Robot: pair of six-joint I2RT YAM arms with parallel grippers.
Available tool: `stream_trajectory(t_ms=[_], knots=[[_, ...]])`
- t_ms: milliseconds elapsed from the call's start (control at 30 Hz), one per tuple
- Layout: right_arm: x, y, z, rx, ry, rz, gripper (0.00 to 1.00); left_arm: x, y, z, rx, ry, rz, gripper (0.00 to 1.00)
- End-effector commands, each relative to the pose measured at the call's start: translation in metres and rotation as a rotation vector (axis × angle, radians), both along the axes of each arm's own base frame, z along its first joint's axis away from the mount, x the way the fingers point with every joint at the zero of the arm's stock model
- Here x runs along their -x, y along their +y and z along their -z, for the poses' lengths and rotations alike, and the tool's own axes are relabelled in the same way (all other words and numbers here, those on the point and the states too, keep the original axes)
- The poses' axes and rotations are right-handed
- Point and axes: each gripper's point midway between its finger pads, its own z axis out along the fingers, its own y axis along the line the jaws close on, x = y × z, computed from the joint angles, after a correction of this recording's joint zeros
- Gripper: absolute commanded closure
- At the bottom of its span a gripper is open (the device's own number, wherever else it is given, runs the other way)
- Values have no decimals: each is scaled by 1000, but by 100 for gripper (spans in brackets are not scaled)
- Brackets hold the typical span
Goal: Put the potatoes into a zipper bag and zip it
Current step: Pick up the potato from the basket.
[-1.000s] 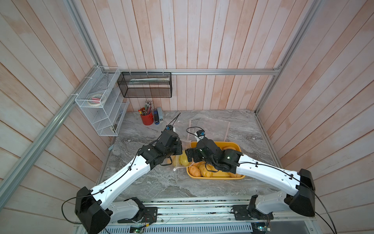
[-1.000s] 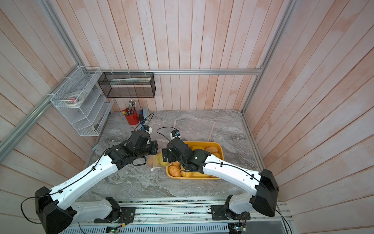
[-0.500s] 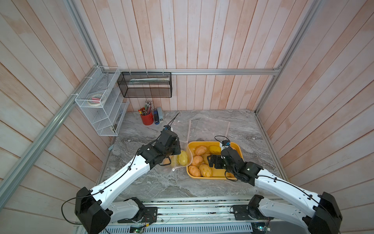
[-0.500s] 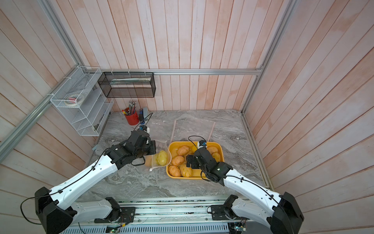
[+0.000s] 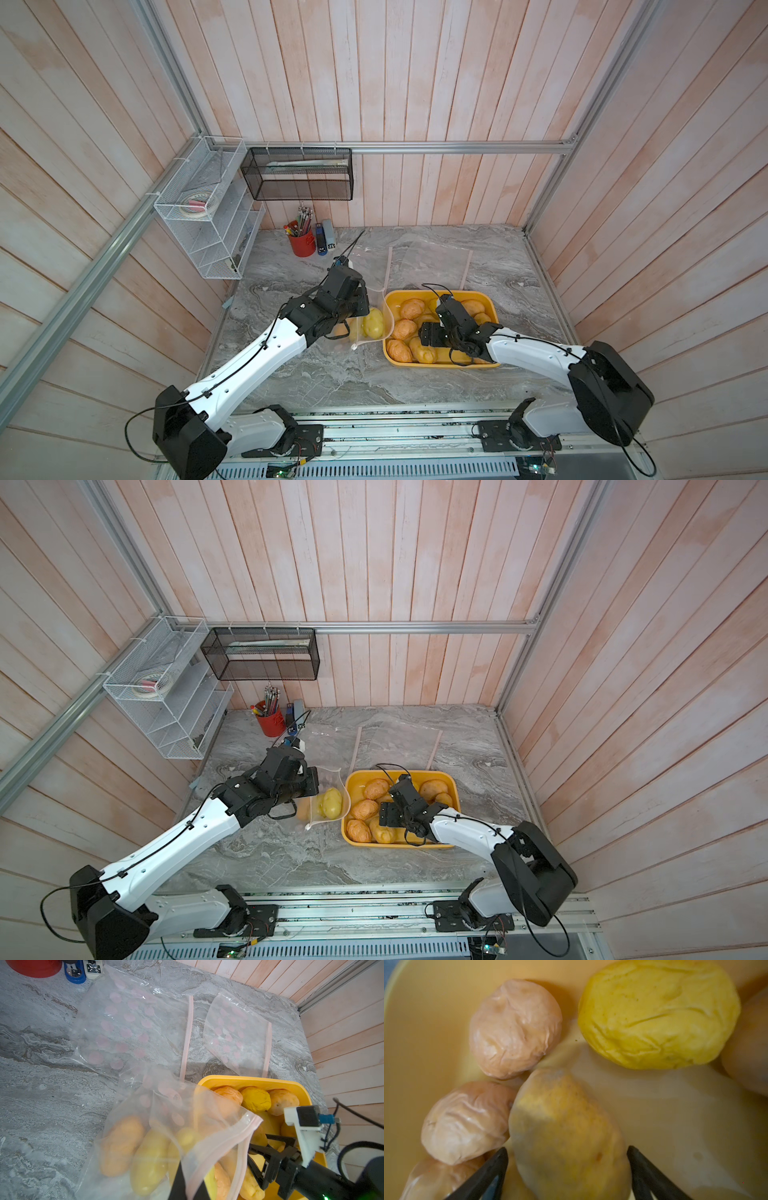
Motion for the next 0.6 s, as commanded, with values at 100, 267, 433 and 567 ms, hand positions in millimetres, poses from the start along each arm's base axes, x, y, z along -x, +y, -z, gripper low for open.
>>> stream_trajectory(t_ms=[100, 267, 433, 567], knots=[[-15, 1, 1, 74, -5, -7, 22, 1, -1, -4, 20, -9, 11, 100], [-16, -1, -7, 72, -19, 3, 42, 1, -2, -4, 24, -8, 17, 100], [-12, -7, -18, 57, -47, 22, 56, 2, -3, -5, 34, -8, 25, 100], [-7, -10, -33, 23, -68, 24, 64, 3, -5, -7, 43, -14, 34, 100]])
